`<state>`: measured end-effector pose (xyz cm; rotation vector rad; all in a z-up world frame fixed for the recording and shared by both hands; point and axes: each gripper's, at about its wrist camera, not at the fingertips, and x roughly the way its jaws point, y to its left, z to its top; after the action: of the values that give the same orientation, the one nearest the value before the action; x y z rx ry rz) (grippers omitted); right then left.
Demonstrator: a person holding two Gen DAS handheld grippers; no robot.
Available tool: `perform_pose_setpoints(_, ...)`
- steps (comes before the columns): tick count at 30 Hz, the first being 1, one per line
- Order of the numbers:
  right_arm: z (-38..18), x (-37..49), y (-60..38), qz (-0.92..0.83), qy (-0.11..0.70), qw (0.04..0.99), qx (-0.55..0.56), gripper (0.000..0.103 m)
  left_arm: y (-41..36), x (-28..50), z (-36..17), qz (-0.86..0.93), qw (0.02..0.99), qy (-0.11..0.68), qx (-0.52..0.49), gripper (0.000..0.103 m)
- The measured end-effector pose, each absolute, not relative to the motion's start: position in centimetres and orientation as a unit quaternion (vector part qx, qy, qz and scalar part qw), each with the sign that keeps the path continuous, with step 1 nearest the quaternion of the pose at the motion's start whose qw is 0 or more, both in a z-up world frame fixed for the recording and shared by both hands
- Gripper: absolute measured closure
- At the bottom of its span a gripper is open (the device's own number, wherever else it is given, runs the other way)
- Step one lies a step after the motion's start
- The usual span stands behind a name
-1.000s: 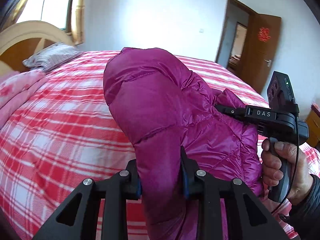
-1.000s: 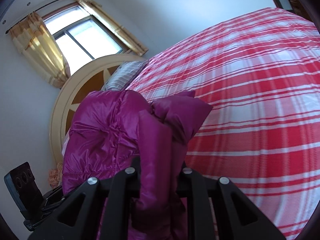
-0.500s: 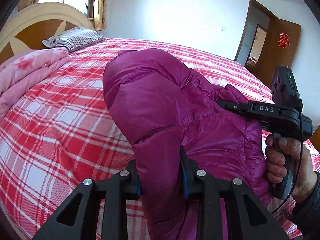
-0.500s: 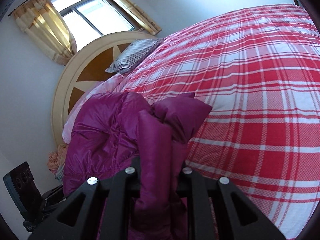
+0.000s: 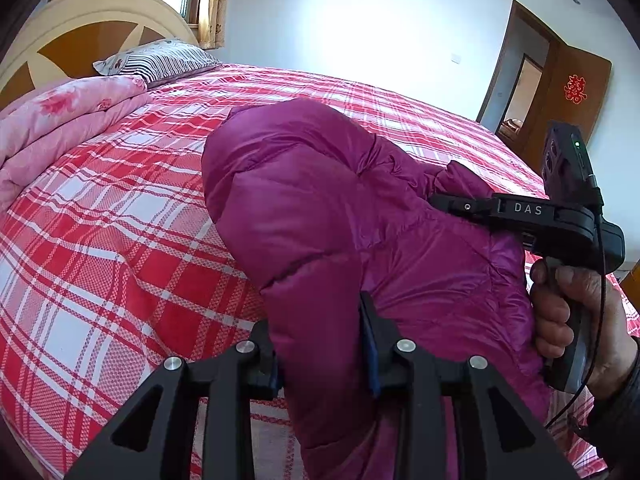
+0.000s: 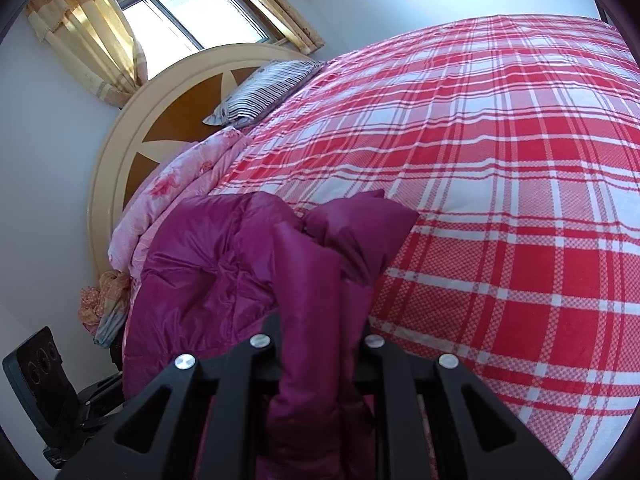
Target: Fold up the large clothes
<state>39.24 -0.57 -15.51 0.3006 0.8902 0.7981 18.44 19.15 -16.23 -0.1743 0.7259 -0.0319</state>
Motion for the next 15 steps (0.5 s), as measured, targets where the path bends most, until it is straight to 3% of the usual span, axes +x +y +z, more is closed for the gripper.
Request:
perform_pose_setpoints(7,-16.5,39.6,0.0,0.362,0.431,0.818,0.119,0.085,19.2,17.5,-15.0,0.002,0.932,0.344,-0.111,0.061)
perform_pose_setpoints(15,-17.3,39.6,0.5,0.344,0.434,0.827,0.099,0.085,18.6,19.0,-16.6,0.061,0.926,0.357,-0.103,0.040)
